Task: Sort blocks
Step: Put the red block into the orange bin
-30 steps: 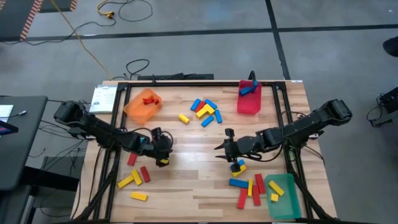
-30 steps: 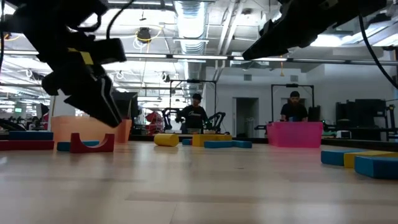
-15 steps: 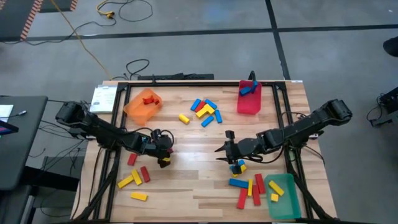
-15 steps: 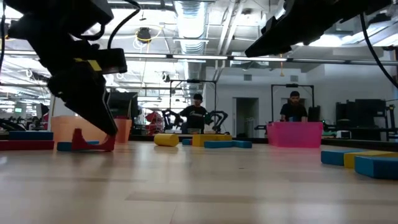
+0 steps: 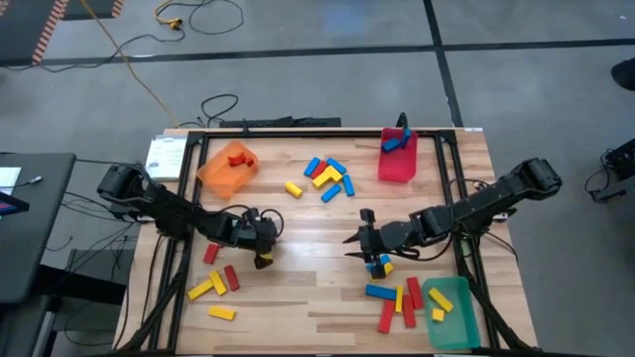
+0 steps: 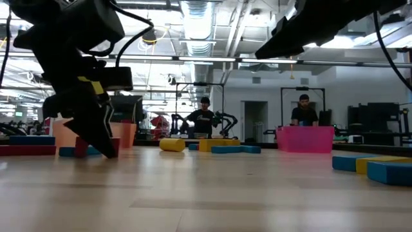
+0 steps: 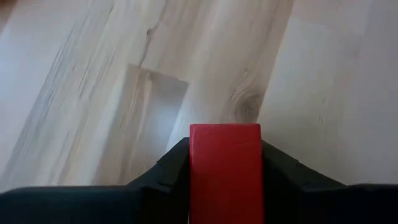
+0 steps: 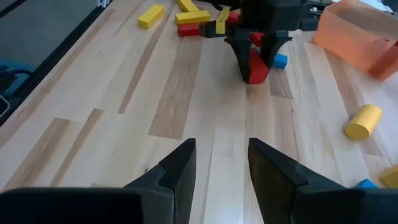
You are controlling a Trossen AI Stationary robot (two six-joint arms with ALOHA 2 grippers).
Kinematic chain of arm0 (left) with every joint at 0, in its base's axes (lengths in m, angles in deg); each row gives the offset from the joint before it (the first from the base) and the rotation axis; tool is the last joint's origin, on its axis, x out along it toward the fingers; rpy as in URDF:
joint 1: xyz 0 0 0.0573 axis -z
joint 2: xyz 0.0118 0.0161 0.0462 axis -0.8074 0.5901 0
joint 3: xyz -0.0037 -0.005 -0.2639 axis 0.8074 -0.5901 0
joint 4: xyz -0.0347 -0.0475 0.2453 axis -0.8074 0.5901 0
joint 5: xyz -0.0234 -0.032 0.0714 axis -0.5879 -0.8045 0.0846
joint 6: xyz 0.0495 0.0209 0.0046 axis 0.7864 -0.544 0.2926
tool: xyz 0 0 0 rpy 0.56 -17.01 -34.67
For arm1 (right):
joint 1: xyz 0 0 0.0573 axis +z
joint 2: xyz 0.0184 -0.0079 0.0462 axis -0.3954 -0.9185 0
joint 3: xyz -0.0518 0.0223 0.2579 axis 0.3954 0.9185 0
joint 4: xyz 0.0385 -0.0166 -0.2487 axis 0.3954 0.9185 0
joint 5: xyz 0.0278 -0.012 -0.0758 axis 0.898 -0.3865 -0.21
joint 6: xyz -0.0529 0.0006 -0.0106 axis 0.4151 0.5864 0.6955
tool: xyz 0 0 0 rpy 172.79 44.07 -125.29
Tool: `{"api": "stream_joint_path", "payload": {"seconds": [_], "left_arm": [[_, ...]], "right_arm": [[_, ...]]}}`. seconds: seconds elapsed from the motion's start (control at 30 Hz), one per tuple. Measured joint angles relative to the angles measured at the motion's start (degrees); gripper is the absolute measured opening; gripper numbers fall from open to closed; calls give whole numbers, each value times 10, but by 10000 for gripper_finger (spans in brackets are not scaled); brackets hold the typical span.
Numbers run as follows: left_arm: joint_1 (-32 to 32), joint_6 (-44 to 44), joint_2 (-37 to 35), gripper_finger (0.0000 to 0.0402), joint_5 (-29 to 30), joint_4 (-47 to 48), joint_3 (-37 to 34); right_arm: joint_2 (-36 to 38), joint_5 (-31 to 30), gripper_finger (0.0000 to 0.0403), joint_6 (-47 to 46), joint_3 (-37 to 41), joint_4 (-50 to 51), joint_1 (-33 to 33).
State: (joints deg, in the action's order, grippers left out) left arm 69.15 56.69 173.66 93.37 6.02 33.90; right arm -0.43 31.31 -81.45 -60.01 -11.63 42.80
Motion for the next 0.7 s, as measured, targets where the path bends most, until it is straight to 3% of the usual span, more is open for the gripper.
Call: {"api": "stream_joint_path", "payload": {"seconds": [0.37, 0.5, 0.7], "left_arm": [[1, 112, 0, 124, -51, -172, 1], [-12, 137, -12, 124, -30, -133, 17], [-71, 179, -75, 124, 86, -5, 49]], "right_arm": [[0, 0, 160, -13, 0, 9, 5], [0, 0, 160, -22, 0, 12, 11], [0, 0, 160, -23, 0, 7, 16]]}}
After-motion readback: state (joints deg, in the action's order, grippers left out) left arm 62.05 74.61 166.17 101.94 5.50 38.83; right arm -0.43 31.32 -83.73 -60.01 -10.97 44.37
